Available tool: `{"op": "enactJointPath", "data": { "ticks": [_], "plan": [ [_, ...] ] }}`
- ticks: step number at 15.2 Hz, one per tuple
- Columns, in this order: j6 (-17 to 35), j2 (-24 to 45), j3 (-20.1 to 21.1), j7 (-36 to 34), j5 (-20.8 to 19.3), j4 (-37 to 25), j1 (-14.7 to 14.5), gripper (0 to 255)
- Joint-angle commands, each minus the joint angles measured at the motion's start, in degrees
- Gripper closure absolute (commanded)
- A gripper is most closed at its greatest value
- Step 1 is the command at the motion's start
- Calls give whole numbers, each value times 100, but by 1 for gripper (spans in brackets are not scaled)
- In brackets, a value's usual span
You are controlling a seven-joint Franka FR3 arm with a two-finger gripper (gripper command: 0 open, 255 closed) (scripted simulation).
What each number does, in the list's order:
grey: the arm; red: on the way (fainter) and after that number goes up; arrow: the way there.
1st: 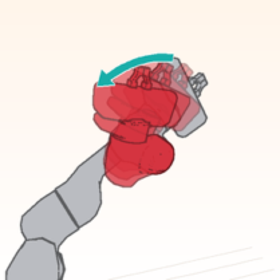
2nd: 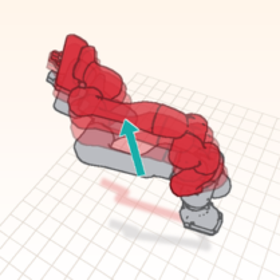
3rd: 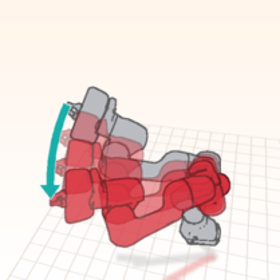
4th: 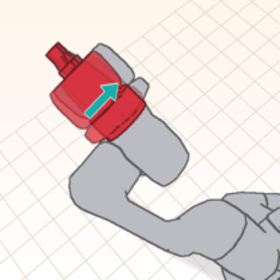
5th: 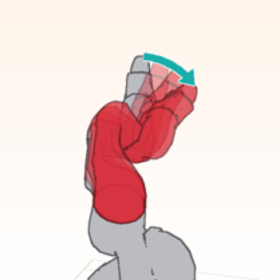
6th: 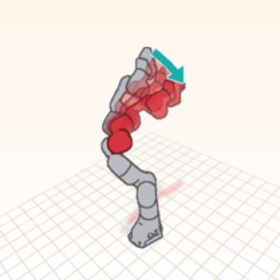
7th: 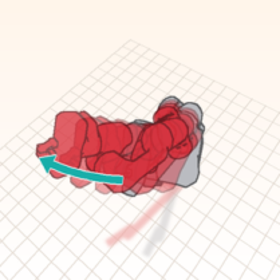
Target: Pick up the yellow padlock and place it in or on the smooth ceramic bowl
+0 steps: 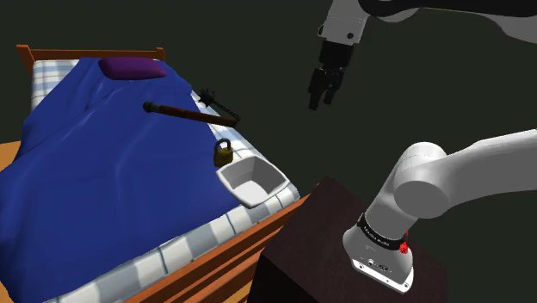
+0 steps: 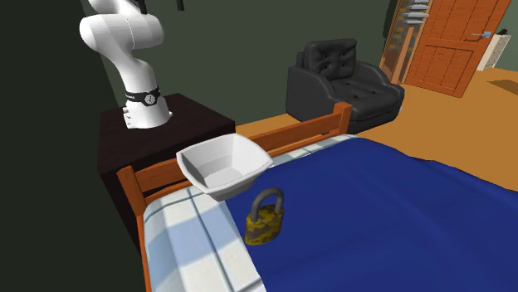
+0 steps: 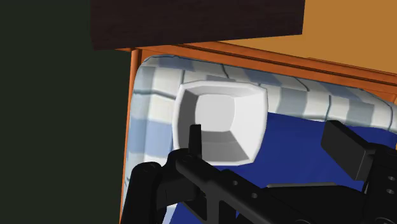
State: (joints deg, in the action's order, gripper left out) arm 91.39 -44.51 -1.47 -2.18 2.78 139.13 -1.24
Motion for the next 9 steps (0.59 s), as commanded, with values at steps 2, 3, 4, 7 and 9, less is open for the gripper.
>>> {"op": "enactJointPath", "data": {
  "ticks": [2, 3, 4, 7, 9],
  "plan": [
    [225, 111, -3, 75, -52, 85, -9, 0],
    [452, 230, -7, 147, -103, 161, -18, 0],
    [680, 358, -12, 216, -154, 230, -27, 0],
    [1366, 794, -23, 410, -305, 384, -45, 0],
    [1823, 1125, -30, 526, -406, 443, -51, 0]
  ]
}}
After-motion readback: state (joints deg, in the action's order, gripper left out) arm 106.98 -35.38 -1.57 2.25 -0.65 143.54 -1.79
